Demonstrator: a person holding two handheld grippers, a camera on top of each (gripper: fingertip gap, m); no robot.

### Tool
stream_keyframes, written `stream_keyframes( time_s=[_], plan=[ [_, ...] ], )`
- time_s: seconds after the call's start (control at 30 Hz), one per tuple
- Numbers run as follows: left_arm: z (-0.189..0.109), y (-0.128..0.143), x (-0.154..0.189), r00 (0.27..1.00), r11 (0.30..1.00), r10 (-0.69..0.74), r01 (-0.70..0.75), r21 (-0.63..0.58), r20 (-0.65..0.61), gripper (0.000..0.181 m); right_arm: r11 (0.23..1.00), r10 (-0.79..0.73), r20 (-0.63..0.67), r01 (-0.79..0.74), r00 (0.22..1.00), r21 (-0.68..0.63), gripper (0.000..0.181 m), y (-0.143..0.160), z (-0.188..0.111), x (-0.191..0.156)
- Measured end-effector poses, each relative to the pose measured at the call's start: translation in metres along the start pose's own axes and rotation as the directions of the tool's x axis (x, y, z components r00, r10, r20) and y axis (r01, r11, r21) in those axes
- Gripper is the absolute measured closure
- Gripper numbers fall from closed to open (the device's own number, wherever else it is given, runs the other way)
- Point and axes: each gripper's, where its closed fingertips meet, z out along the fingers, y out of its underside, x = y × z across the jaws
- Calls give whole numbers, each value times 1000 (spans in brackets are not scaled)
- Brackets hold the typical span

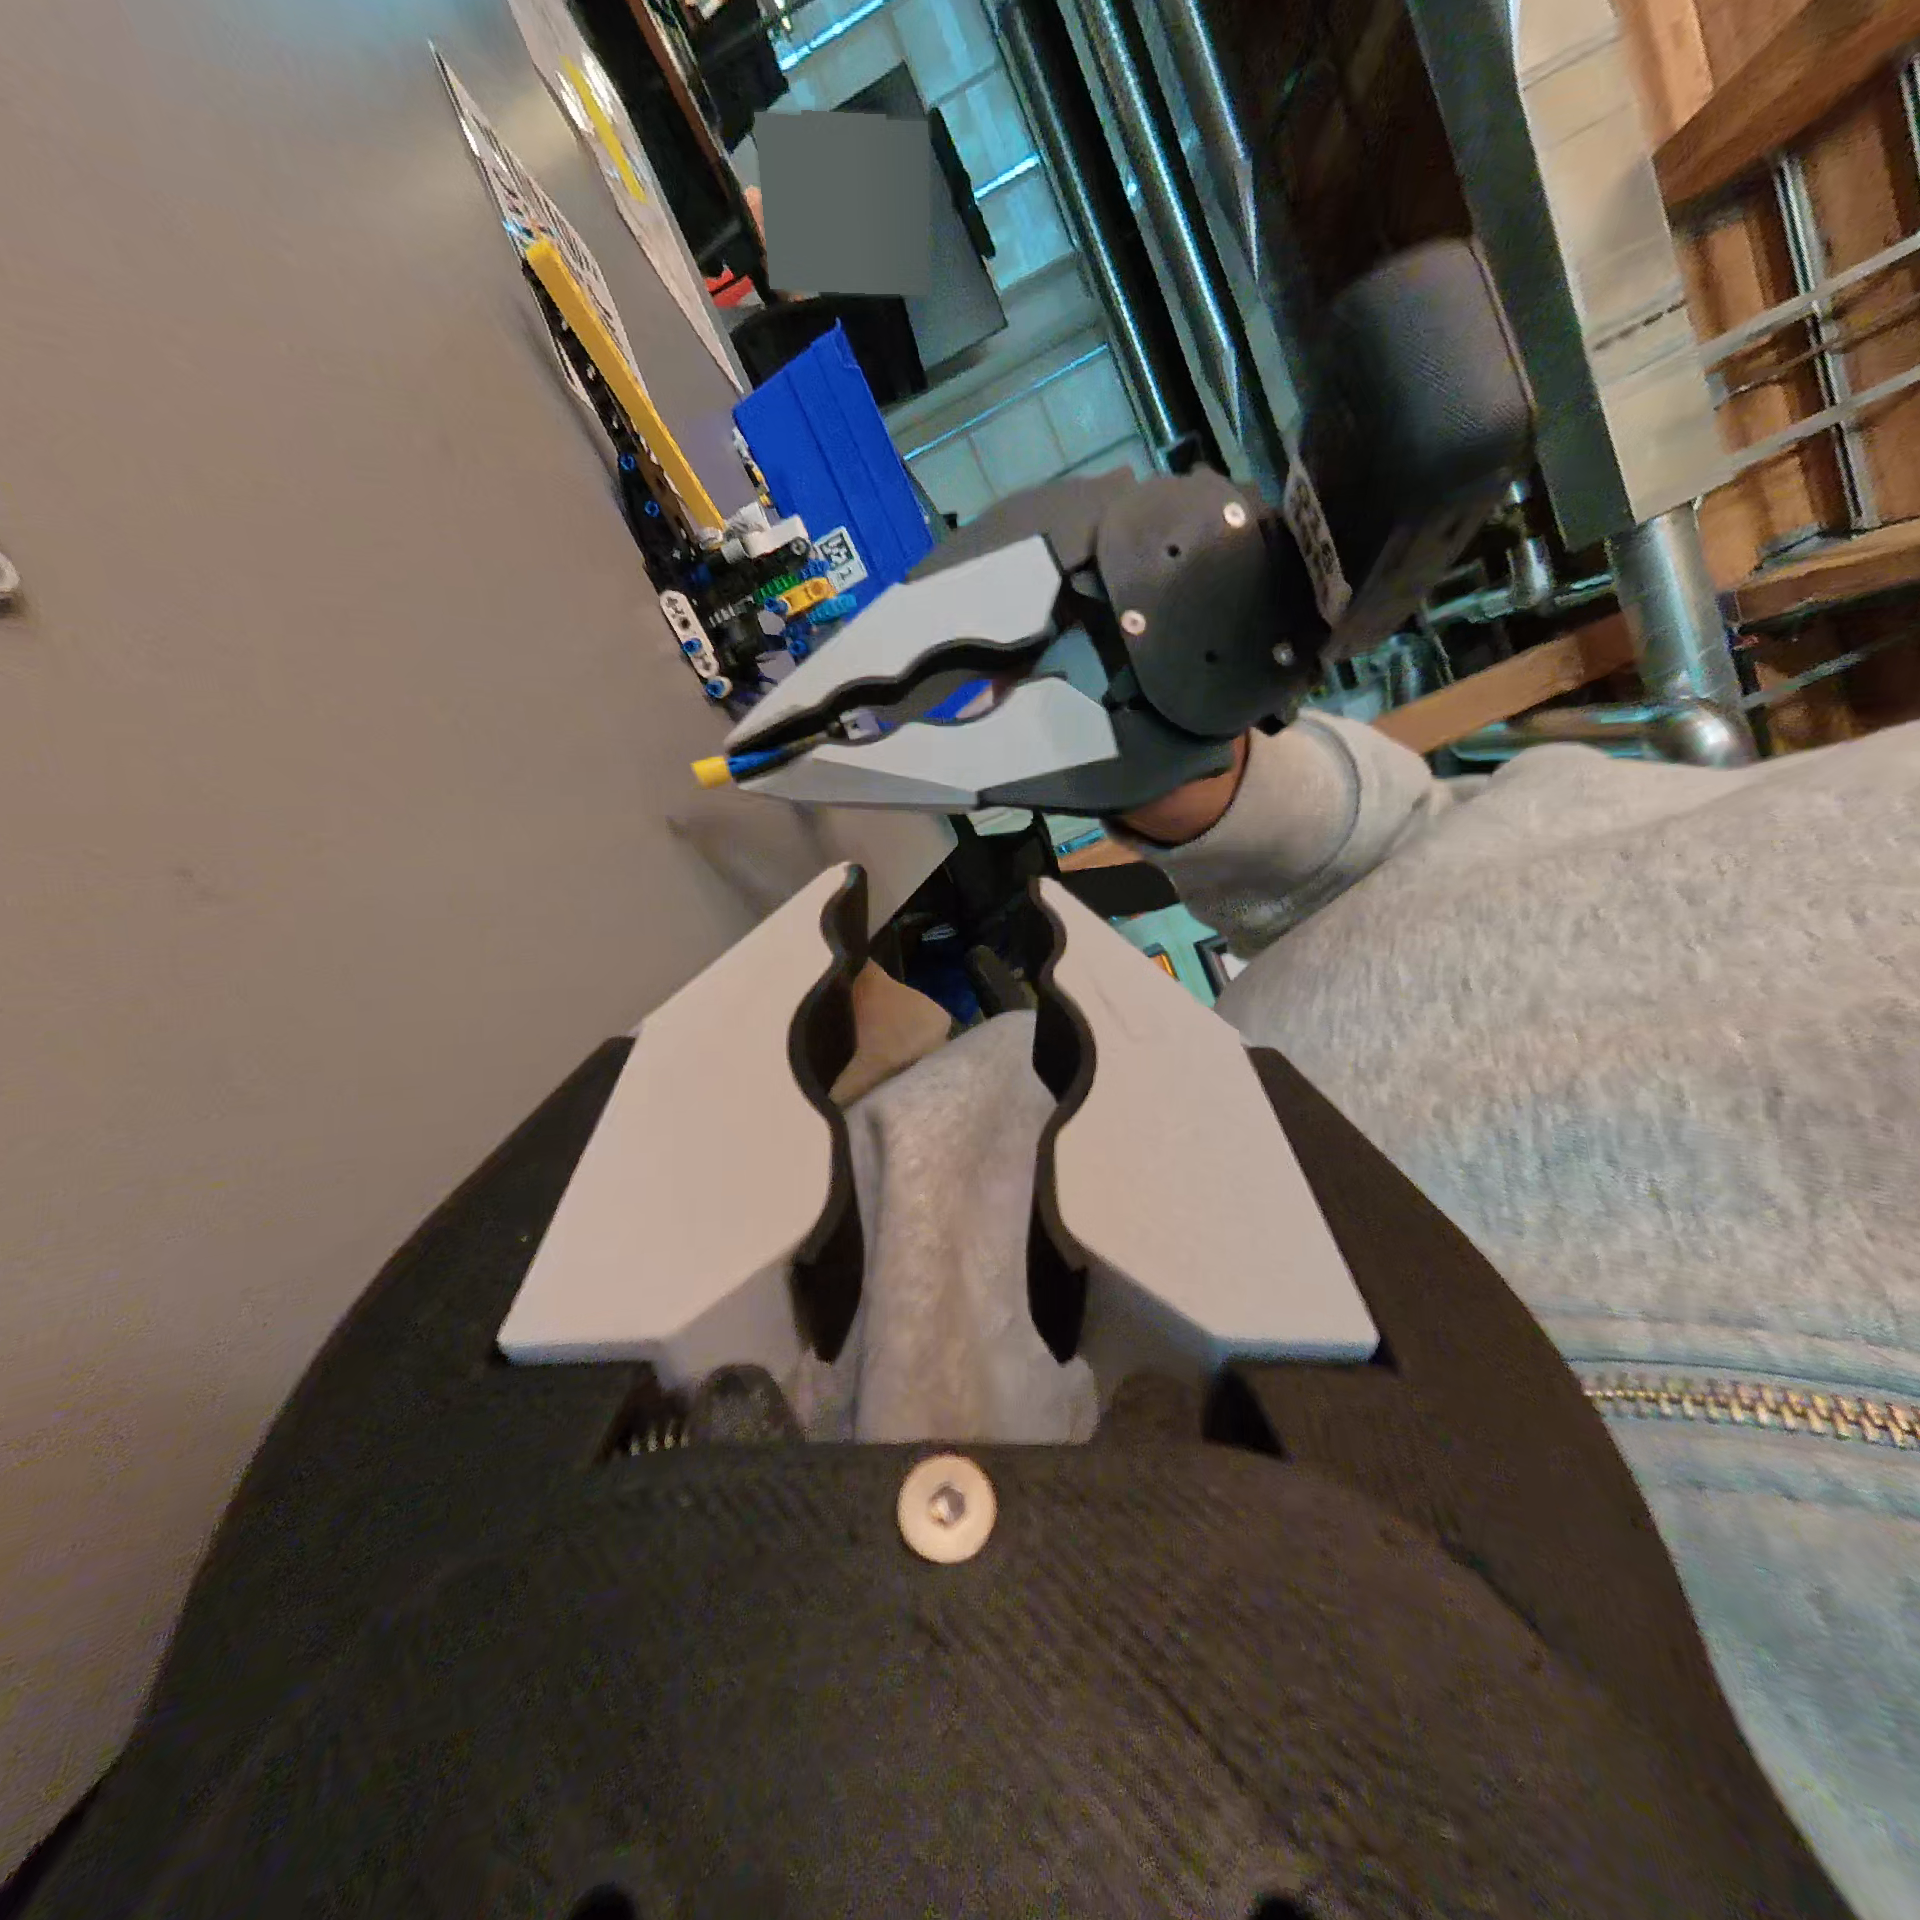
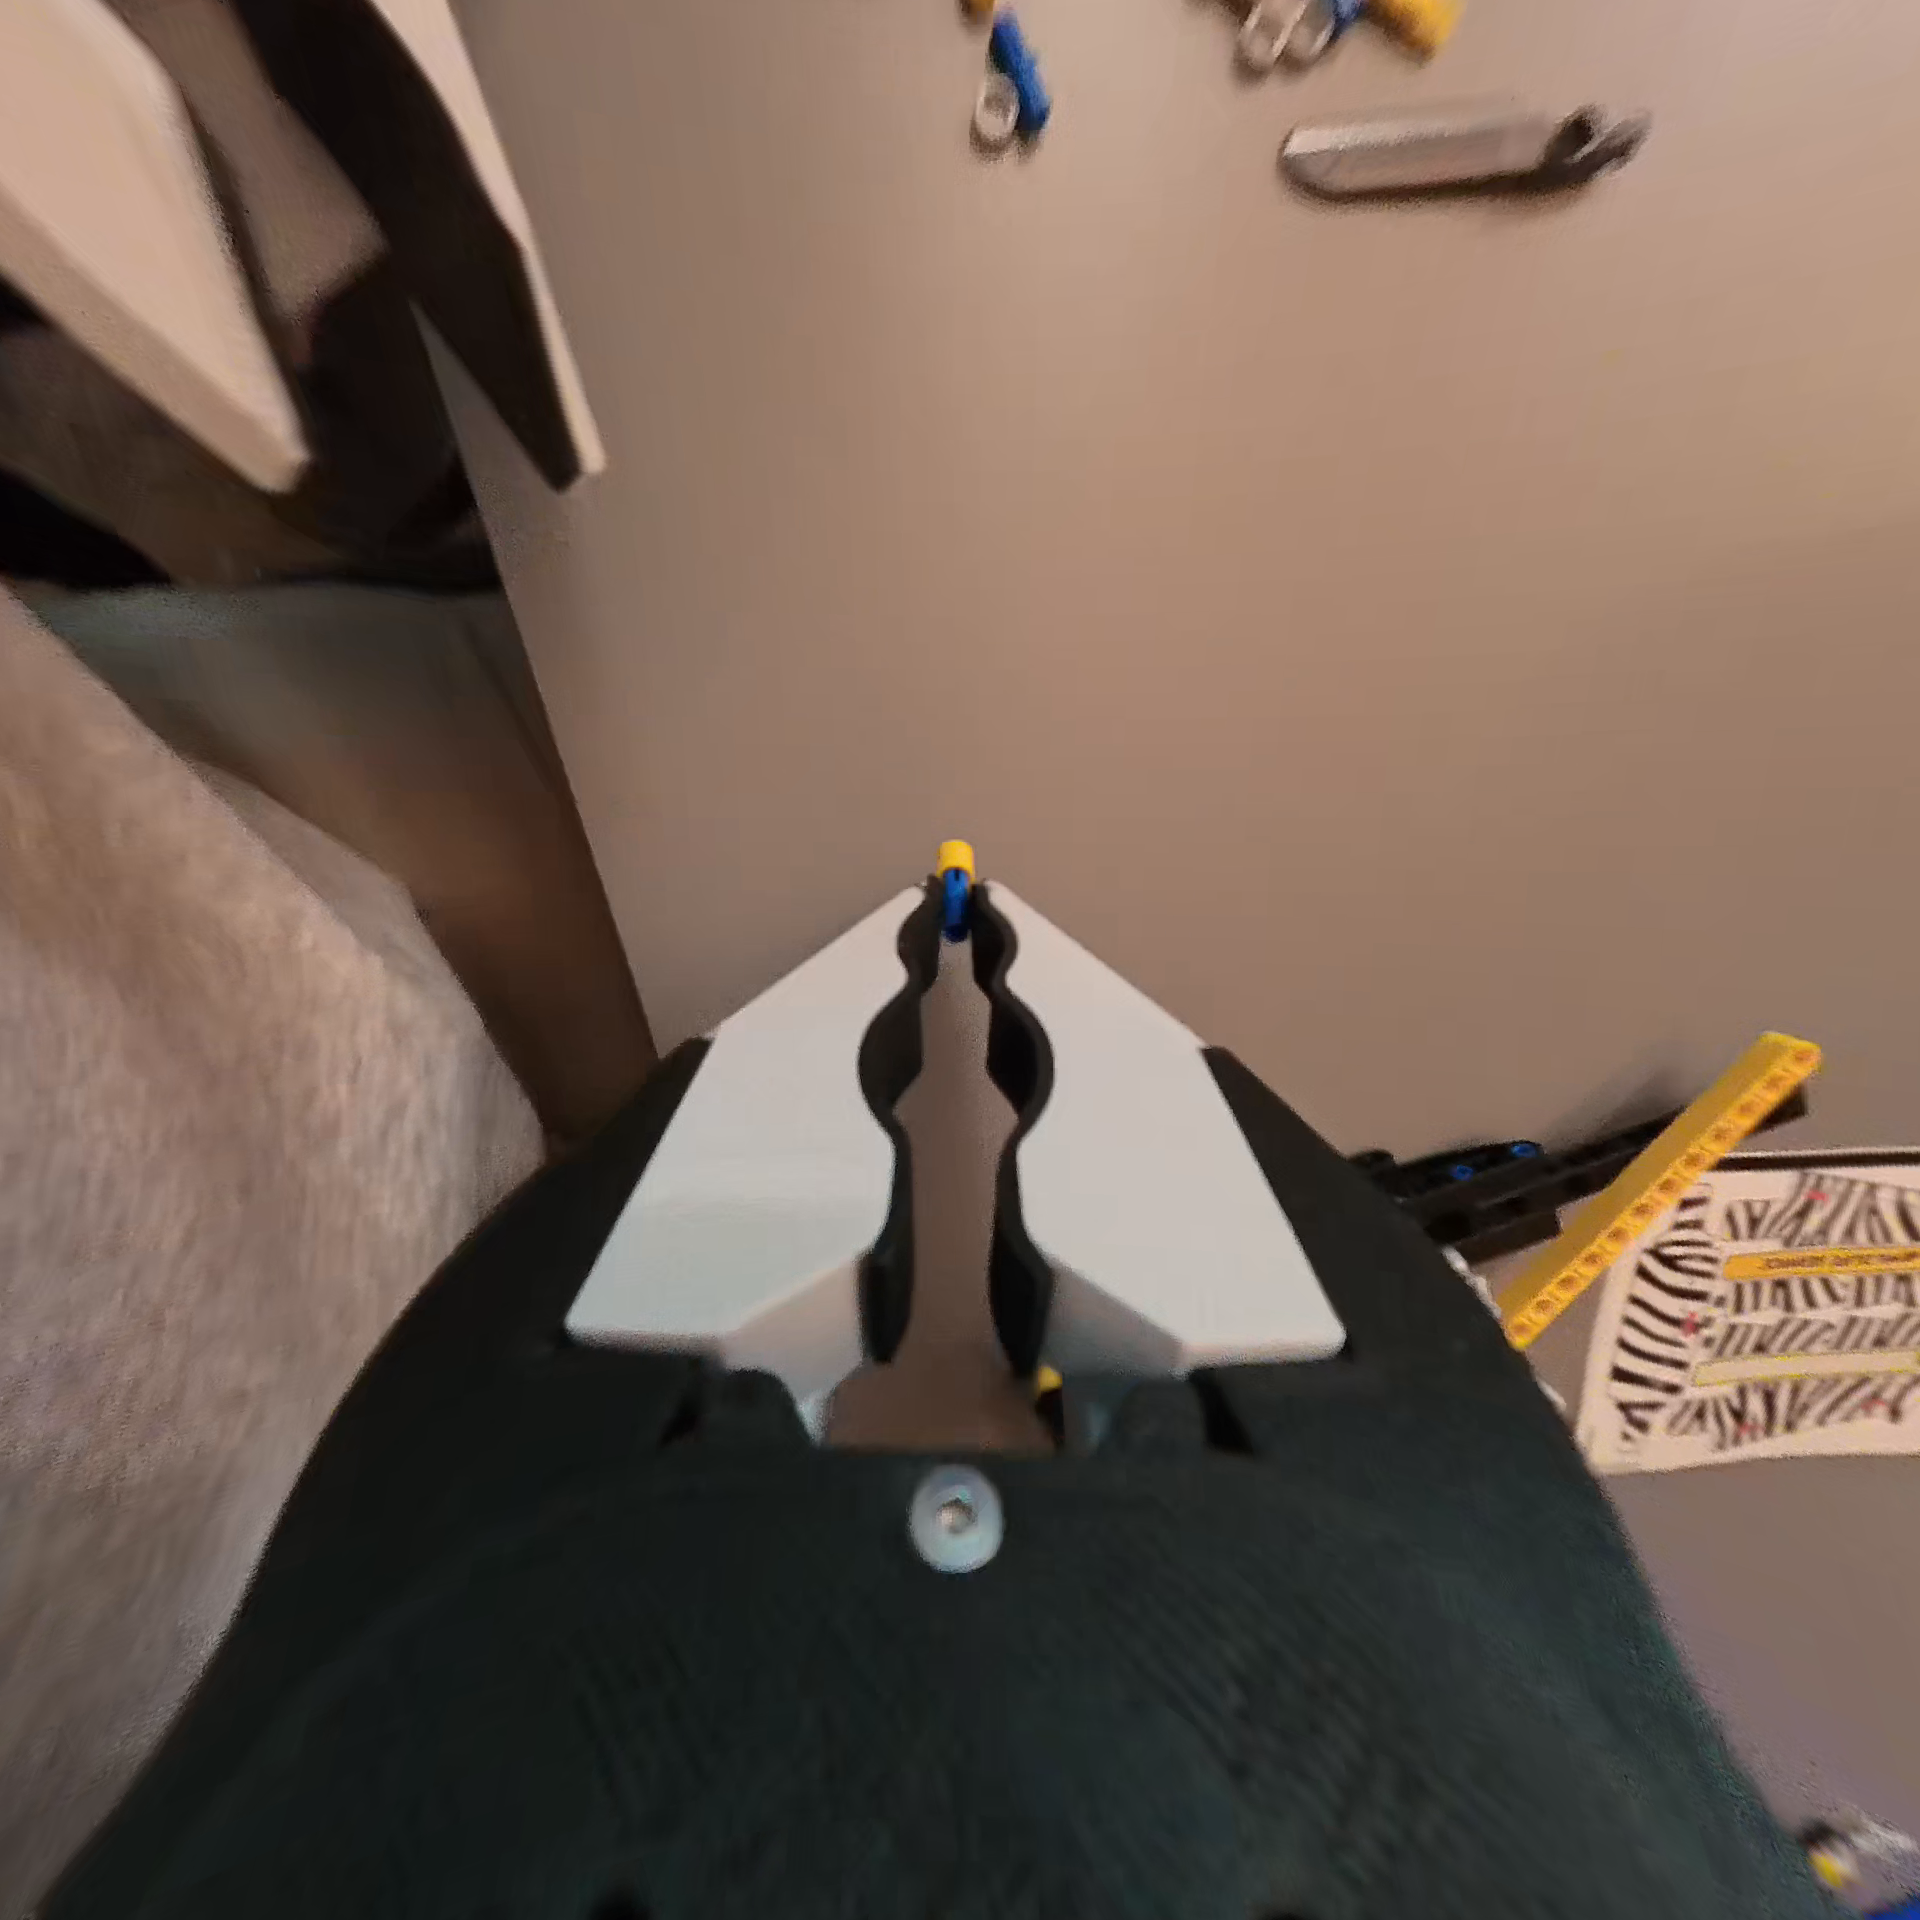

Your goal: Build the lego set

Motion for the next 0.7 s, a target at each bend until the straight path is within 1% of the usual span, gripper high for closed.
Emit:
stream_keyframes(
  time_s=[0.07, 0.13, 0.23, 0.3, 0.33, 0.4, 0.43, 0.53, 0.6, 0.63, 0.67, 0.7],
  plan=[
    [1, -2, -5, 998, 1000, 28, -29, 12, 50, 148, 990, 28, -32, -24, 999, 136, 177, -7, -10, 0],
    [4, -1, -7, 992, 996, 85, -85, 5, 90, 145, 957, 53, -32, -42, 998, 287, 177, -17, -23, -4],
    [11, -1, -7, 971, 981, 193, -195, -5, 139, 143, 864, 118, 59, -132, 991, 485, 177, -28, -47, -13],
    [20, -1, 1, 956, 964, 262, -265, 7, 132, 142, 794, 166, 93, -189, 982, 577, 177, -26, -63, -9],
    [25, -1, 6, 950, 956, 288, -293, 23, 120, 143, 761, 188, 90, -202, 978, 617, 177, -23, -71, -4],
    [38, 1, 17, 946, 947, 316, -319, 44, 73, 143, 707, 214, 53, -192, 975, 680, 177, -14, -84, 4],
    [45, 5, 23, 946, 946, 321, -323, 36, 40, 142, 685, 213, 37, -176, 976, 707, 177, -10, -89, 6],
    [69, 8, 37, 946, 947, 322, -321, 34, -47, 141, 617, 161, -14, -90, 987, 782, 176, -6, -104, -1],
    [82, 5, 50, 940, 950, 312, -307, 58, -134, 139, 574, 151, -101, -4, 983, 819, 176, -2, -112, -1],
    [87, -1, 53, 940, 954, 298, -289, 79, -165, 141, 561, 172, -164, 40, 971, 827, 181, 2, -116, 3],
    [93, -7, 47, 948, 958, 285, -276, 85, -139, 142, 556, 220, -234, 75, 947, 828, 181, 9, -118, 13],
    [100, -11, 33, 947, 950, 312, -308, 59, -71, 144, 572, 238, -283, 102, 929, 814, 181, 14, -116, 18]
  ],
)
